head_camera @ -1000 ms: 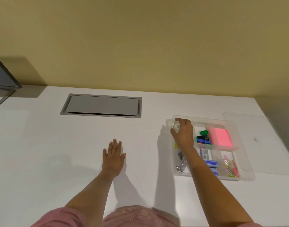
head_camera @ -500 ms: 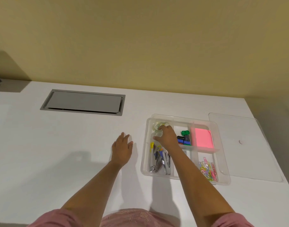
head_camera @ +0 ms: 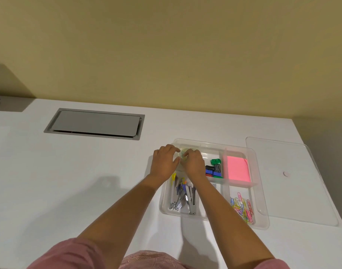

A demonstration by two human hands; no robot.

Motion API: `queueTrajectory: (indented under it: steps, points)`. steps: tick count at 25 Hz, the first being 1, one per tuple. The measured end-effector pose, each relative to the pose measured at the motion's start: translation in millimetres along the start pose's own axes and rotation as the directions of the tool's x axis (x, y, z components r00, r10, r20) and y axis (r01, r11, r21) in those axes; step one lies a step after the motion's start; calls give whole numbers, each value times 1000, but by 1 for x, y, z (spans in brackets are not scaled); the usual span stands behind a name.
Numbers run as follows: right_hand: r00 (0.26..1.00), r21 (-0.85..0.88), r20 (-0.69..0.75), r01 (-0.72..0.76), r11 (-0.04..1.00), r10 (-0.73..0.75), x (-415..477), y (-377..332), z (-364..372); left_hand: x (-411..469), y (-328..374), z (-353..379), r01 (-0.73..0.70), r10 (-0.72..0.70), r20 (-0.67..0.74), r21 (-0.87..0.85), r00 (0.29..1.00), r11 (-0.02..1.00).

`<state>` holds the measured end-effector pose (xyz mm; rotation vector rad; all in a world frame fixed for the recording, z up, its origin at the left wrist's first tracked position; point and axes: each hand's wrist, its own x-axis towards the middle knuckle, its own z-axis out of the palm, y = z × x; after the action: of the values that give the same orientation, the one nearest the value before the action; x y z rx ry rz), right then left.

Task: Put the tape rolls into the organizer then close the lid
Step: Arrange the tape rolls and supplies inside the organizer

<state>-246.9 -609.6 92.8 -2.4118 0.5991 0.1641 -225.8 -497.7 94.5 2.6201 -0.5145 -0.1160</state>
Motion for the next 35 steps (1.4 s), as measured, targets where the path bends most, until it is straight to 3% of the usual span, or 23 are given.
queueTrajectory:
  steps: [4, 7, 11, 35]
  points:
    - [988, -220, -105, 90, 971, -116, 12, 9, -15, 11, 4, 9, -19, 8, 75, 151, 997, 988]
    - [979, -450, -22, 170, 877, -201, 20, 15, -18, 17, 5, 13, -54, 26, 123, 235, 992, 970]
    - [982, -594, 25, 164, 787, -186, 24, 19, -11, 23, 6, 18, -68, 24, 146, 302, 989, 951]
    - [963, -334, -21, 247, 910, -270, 8, 18, -42, 29, 5, 28, -154, 46, 237, 461, 970, 874]
